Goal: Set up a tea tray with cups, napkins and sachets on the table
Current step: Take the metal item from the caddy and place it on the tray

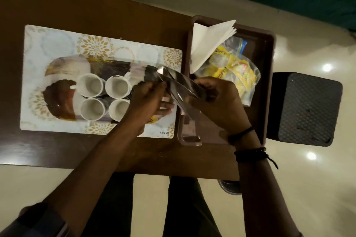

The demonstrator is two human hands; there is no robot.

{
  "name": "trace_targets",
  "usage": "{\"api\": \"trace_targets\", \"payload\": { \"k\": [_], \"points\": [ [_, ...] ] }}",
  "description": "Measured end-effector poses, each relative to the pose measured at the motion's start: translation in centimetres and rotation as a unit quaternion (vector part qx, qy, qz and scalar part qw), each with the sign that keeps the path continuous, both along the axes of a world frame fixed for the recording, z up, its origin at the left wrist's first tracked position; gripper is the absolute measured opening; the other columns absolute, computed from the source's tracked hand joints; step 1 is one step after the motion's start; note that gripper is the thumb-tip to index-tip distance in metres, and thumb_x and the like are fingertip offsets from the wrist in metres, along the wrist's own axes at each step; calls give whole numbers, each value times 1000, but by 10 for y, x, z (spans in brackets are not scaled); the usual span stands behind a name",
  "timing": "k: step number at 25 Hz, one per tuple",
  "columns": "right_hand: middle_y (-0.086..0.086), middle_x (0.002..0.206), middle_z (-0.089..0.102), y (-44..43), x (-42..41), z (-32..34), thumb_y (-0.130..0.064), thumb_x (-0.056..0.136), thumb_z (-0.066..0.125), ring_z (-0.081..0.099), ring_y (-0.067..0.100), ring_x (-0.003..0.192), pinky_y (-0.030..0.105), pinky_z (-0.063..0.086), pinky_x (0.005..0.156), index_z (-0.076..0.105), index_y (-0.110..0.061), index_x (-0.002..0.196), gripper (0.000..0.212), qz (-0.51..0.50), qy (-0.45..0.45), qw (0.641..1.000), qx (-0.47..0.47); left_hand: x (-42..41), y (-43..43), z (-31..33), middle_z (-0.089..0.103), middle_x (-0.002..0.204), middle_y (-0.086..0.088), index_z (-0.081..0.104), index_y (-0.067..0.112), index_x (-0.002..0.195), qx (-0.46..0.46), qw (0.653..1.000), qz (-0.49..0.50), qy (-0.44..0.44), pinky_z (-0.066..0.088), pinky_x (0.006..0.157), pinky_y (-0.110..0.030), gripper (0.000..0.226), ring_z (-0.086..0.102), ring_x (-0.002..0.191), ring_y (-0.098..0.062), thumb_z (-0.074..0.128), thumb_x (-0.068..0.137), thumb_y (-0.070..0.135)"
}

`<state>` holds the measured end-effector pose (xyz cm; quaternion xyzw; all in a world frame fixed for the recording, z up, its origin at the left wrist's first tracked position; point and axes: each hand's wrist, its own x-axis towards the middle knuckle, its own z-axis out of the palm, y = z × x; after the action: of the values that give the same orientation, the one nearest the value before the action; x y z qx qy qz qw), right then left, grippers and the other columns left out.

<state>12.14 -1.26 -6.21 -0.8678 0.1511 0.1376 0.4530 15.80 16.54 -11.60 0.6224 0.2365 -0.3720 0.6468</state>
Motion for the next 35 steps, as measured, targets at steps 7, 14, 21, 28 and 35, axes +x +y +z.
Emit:
{"api": "trace_targets", "payload": {
  "k": [7, 14, 21, 28, 35],
  "points": [
    [2, 108, 72, 88, 83, -13, -7, 76, 73, 67, 15, 99, 26, 52, 90, 71, -7, 109, 33, 123, -62, 990, -25, 42, 90, -12, 73, 90, -5, 70, 12, 96, 173, 975, 17, -139, 52, 77, -23, 18, 65, 76, -18, 53, 94, 17],
    [4, 124, 67, 164, 134, -50, -9, 81, 69, 59, 21, 118, 34, 44, 104, 66, -16, 121, 40, 199, -14, 974, -109, 45, 177, -42, 69, 110, -10, 61, 18, 119, 408, 877, -118, -223, 47, 95, -48, 36, 63, 103, -33, 65, 85, 29],
    [6, 124, 66, 203, 144, -79, -14, 84, 67, 56, 25, 120, 31, 40, 99, 67, -17, 120, 36, 274, 31, 951, -136, 36, 187, -55, 70, 110, -13, 66, 12, 115, 427, 846, -167, -272, 40, 93, -33, 33, 62, 104, -35, 66, 86, 26],
    [7, 131, 60, 196, 118, -87, -13, 87, 64, 52, 27, 124, 34, 37, 104, 59, -15, 130, 43, 245, 30, 959, -138, 33, 183, -47, 71, 103, -17, 67, 5, 111, 378, 869, -126, -293, 15, 77, 9, 29, 64, 96, -34, 69, 83, 13],
    [7, 138, 54, 184, 108, -85, -12, 88, 63, 49, 25, 129, 32, 36, 106, 49, -16, 139, 53, 238, 30, 961, -135, 31, 174, -39, 70, 111, -16, 64, 7, 118, 397, 851, -136, -317, 19, 74, -7, 35, 63, 103, -34, 68, 83, 14]
  ]
}}
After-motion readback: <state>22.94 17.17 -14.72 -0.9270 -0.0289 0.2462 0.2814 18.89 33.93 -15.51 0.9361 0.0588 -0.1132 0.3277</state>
